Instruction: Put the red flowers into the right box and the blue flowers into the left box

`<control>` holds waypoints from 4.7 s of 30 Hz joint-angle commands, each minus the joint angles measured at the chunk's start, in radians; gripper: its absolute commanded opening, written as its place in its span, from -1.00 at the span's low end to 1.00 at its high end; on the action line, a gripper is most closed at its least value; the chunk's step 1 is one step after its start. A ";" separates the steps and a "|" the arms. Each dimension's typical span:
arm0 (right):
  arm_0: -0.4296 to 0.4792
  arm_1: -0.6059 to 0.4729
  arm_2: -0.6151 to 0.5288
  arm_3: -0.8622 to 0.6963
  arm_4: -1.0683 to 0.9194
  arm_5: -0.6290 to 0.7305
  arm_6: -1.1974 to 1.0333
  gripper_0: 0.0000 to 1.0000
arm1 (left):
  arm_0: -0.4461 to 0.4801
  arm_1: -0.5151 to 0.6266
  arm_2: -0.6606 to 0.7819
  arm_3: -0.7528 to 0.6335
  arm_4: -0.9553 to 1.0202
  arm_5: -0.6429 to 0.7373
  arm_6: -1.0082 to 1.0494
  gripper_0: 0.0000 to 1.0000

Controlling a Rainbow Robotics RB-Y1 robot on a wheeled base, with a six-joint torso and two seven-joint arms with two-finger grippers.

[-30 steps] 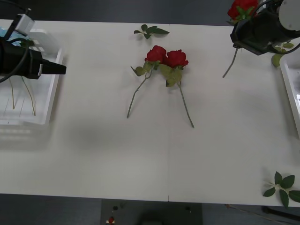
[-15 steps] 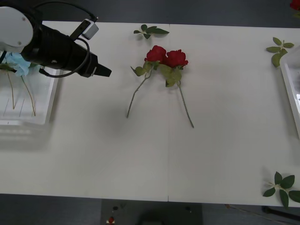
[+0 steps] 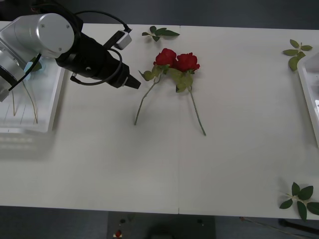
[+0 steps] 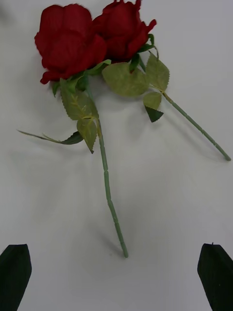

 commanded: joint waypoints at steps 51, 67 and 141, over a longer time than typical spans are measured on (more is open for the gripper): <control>0.193 0.239 -0.042 -0.015 0.370 -0.507 -0.022 0.61 | -0.221 -0.410 -0.225 0.368 -0.646 -0.148 0.651 1.00; 0.193 0.205 -0.112 -0.114 0.346 -0.344 0.004 0.62 | -0.219 -0.419 -0.298 0.472 -0.657 -0.255 0.645 1.00; 0.021 0.046 0.414 -0.717 -1.019 0.087 0.709 0.63 | -0.003 -0.080 0.226 -0.115 -0.373 0.247 0.183 -1.00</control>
